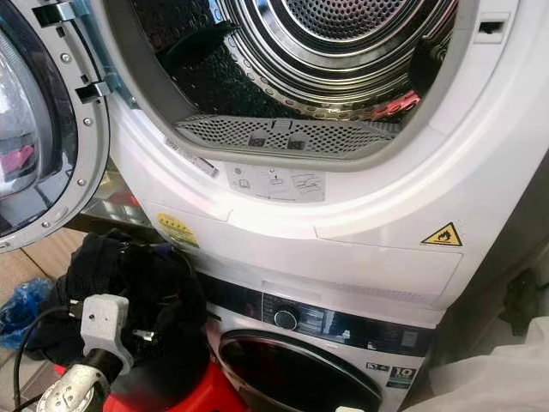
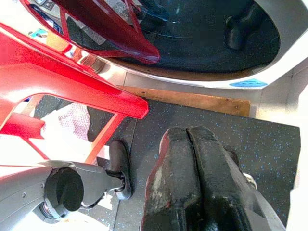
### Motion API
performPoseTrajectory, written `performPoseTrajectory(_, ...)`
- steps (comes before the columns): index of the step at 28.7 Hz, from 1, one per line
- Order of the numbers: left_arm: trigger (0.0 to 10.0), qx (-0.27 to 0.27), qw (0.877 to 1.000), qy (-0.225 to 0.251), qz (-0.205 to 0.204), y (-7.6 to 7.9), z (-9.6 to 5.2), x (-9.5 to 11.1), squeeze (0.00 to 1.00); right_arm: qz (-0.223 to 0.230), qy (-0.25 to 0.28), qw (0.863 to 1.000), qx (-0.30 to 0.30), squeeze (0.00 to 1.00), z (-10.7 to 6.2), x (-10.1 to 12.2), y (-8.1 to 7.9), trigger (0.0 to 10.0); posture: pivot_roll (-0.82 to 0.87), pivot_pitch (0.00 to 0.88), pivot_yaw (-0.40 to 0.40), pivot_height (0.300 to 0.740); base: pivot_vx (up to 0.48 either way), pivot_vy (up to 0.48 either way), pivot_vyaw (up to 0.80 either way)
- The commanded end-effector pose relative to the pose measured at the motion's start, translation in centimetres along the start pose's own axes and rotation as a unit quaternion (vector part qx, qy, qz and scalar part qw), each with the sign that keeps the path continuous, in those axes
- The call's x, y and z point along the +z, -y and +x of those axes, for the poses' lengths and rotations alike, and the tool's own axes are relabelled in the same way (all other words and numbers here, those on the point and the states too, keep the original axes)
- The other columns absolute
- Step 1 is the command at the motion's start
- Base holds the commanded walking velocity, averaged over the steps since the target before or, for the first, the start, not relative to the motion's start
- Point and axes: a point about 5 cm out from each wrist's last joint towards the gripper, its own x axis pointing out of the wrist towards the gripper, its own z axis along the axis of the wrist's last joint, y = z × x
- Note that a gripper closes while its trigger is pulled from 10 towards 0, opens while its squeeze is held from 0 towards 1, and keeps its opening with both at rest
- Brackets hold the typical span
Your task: Clothes washing
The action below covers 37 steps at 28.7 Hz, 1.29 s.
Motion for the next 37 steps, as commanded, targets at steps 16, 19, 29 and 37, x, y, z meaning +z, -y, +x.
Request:
performPoseTrajectory(16, 10.0, 0.023, 0.996, 0.031, -0.075, -0.5, 2.2, 0.9, 0.00, -0.003, -0.001, 1.000, 0.009, 0.00, 0.0, 0.0, -0.3, 10.0, 0.03, 0.000, 0.127, 0.740, 0.000, 0.000, 0.00)
performPoseTrajectory(19, 10.0, 0.056, 0.994, 0.028, -0.094, -1.3, 2.3, 0.7, 0.00, -0.003, -0.001, 1.000, 0.009, 0.00, 0.0, 0.0, -0.3, 10.0, 0.03, 0.000, 0.126, 0.740, 0.000, 0.000, 0.00)
performPoseTrajectory(29, 10.0, 0.087, 0.980, -0.020, -0.180, -1.9, 3.8, -0.7, 0.00, -0.005, -0.001, 1.000, 0.010, 0.00, 0.0, 0.1, -0.2, 10.0, 0.02, 0.000, 0.125, 0.740, 0.000, 0.000, 0.00)
performPoseTrajectory(37, 0.0, 0.097, 0.973, -0.036, -0.206, -2.1, 4.7, -1.0, 0.00, -0.004, -0.002, 1.000, 0.006, 0.00, 0.0, 0.0, 0.0, 10.0, 0.01, 0.000, 0.125, 0.740, 0.000, 0.000, 0.00)
